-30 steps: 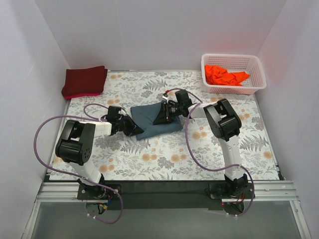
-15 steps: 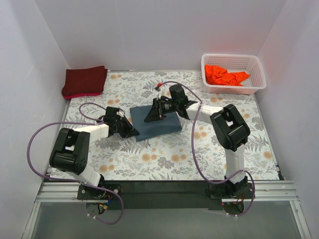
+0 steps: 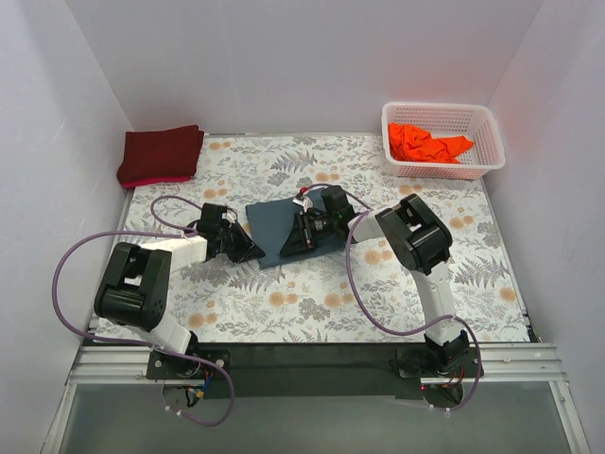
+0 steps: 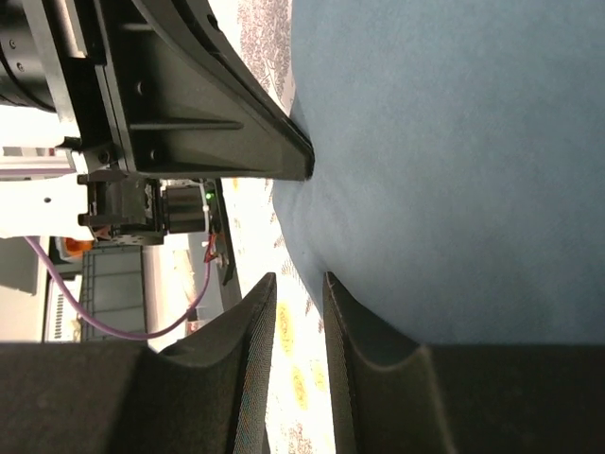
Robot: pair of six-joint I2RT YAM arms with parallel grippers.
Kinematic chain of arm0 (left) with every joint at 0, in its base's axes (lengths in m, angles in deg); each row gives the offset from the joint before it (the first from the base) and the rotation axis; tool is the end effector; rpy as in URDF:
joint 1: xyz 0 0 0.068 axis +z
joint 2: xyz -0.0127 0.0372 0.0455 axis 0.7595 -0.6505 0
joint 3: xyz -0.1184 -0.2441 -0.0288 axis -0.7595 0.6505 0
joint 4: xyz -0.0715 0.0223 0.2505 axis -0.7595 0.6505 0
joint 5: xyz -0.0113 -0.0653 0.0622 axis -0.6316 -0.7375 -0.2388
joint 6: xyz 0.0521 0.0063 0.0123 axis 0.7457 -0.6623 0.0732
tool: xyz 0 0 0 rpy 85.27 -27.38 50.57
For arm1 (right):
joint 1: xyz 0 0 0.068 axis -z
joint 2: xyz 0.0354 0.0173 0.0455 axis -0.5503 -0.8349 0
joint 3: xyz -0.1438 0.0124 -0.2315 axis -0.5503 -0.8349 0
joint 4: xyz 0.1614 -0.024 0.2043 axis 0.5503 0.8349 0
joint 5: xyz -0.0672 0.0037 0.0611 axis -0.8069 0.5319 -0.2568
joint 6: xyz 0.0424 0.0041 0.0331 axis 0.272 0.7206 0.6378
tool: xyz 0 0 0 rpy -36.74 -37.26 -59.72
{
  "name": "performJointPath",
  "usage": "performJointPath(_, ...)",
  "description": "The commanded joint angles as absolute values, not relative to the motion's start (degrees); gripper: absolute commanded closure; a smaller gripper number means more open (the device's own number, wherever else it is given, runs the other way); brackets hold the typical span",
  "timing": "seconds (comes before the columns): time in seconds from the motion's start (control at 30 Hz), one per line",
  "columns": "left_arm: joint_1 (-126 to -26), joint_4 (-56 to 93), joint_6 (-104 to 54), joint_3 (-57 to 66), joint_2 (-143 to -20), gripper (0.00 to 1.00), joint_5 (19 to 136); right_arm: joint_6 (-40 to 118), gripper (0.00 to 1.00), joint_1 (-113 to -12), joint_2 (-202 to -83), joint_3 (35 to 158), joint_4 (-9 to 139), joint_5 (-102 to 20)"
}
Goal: Fold and stack the t-shirts
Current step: Fold the tshirt
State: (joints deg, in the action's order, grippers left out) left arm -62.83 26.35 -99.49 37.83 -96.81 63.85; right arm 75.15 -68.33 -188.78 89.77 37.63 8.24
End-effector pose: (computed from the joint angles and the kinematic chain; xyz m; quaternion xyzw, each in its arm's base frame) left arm 0.2688 -0.0778 0.1325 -0.5136 0.7914 -0.3290 0.0412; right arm 0.3426 0.2758 0.0956 -0.1788 0.7821 0.5927 0.0716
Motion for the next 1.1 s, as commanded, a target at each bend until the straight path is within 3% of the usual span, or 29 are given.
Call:
performJointPath(0.0,-62.87,30.78,-97.80,40.05,-96.27,0.98,68.19,71.37,0.67,-65.39,-186.98,86.43,40.64,3.59)
performJointPath(0.27,-62.78,32.19,-97.36,40.32,-94.42,0.98,69.07,69.97,0.66,-59.42,-174.58,81.25,40.82,6.83)
performJointPath(0.63,-62.78,34.29,-97.71,38.22,-92.67,0.97,69.94,63.20,0.68,-52.38,-179.76,72.81,40.73,6.14)
performJointPath(0.83,-61.91,35.70,-96.92,30.58,-88.97,0.97,71.70,65.39,0.68,-52.11,-174.05,79.73,41.87,3.85)
performJointPath(1.07,-60.15,32.89,-95.78,19.60,-97.48,0.97,71.79,69.60,0.67,-52.02,-177.02,94.50,41.87,-2.90)
